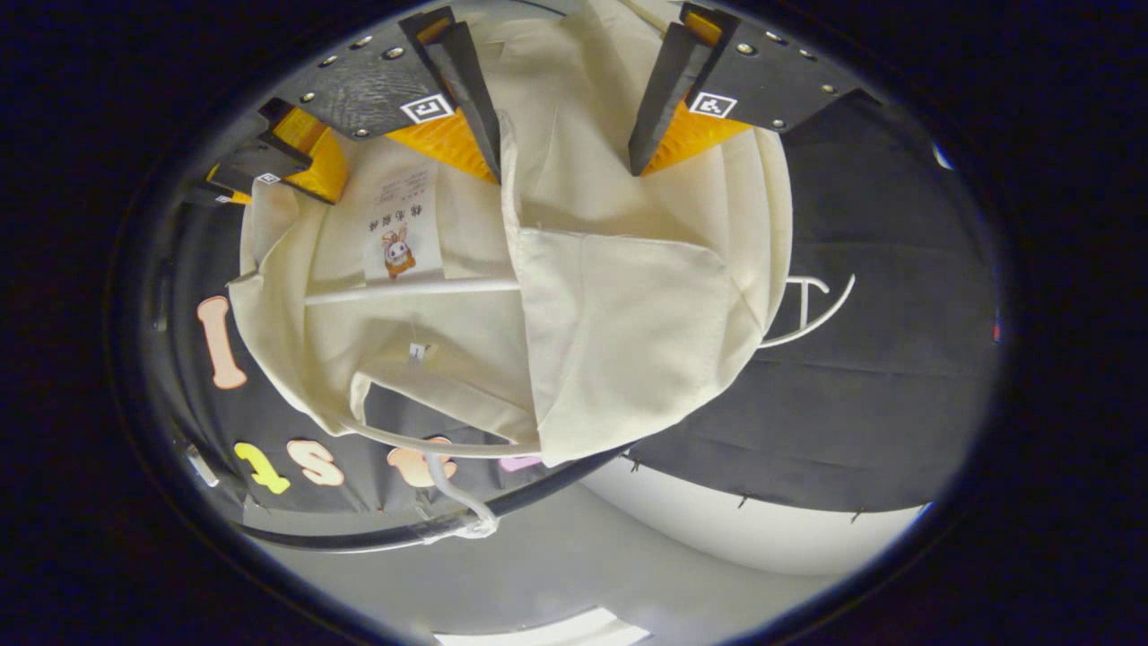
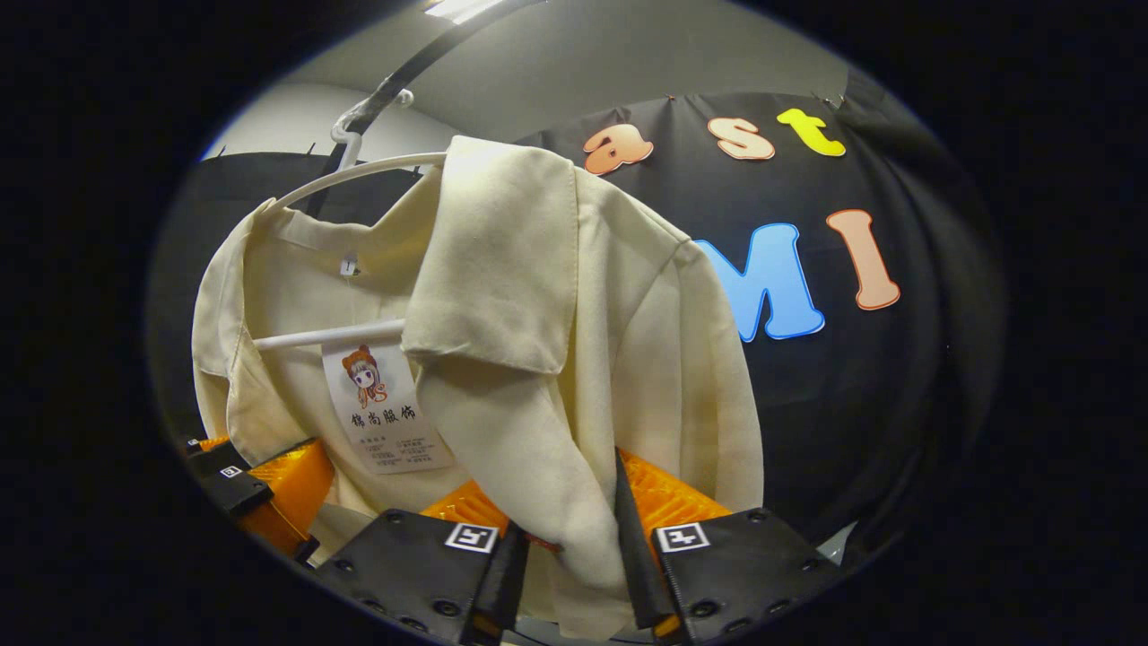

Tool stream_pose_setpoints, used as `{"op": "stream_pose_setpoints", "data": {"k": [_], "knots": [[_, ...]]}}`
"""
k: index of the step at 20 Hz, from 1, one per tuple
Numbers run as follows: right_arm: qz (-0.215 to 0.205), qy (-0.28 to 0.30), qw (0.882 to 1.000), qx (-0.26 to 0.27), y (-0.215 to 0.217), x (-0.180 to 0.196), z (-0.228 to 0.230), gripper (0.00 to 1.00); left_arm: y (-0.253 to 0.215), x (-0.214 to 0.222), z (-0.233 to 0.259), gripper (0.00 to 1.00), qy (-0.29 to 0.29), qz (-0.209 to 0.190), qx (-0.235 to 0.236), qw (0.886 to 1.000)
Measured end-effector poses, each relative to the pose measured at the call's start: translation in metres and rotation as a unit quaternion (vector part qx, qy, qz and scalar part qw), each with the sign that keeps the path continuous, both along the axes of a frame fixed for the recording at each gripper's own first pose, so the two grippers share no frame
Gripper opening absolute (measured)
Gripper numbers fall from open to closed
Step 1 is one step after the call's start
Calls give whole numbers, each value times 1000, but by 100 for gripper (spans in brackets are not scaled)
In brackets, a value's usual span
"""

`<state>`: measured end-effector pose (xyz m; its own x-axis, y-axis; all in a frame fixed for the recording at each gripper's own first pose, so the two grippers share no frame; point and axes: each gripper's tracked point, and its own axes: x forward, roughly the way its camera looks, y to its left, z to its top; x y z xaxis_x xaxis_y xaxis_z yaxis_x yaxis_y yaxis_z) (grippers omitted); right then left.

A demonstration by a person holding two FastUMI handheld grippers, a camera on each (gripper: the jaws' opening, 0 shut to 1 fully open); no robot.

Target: Grasp the clothes on the hanger with both hands and then place them into the laundry hamper below.

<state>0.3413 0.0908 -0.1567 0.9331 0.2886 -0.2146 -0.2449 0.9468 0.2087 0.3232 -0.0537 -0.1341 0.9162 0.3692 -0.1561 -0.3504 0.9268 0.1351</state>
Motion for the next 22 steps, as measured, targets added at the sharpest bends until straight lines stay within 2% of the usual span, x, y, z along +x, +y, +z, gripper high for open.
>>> {"op": "stream_pose_setpoints", "data": {"k": [1,2,3,4,5,6,7,9,11,13,18,22], "knots": [[-17,-6,1000,-13,-8,2,1,34,3,-3,-2,82,3,6,1,1000],[-25,-10,999,-16,-10,3,1,10,13,-4,-4,60,2,26,7,1000],[-18,-14,1000,-22,-6,1,3,10,18,-3,-3,39,2,27,5,1000],[-11,-21,999,-32,-5,0,3,6,20,-4,-3,29,1,22,2,1000],[-1,-32,998,-45,-6,-1,7,4,19,-5,-2,28,1,17,0,1000],[5,-38,998,-58,-7,0,7,5,25,-5,-1,36,3,19,8,1000],[3,-45,997,-64,-10,0,11,4,39,-10,-2,22,1,48,20,999],[-3,-61,995,-76,-19,3,17,4,45,-21,7,2,-7,59,15,998],[-1,-90,992,-92,-23,7,26,4,47,-25,11,3,-12,57,17,998],[-17,-113,988,-107,-37,10,37,2,56,-37,24,2,-22,62,35,997],[-57,-137,984,-101,-69,3,61,5,80,-72,60,1,-34,90,86,992],[-90,-156,979,-96,-97,5,77,4,93,-83,90,1,-59,110,116,985]]}}
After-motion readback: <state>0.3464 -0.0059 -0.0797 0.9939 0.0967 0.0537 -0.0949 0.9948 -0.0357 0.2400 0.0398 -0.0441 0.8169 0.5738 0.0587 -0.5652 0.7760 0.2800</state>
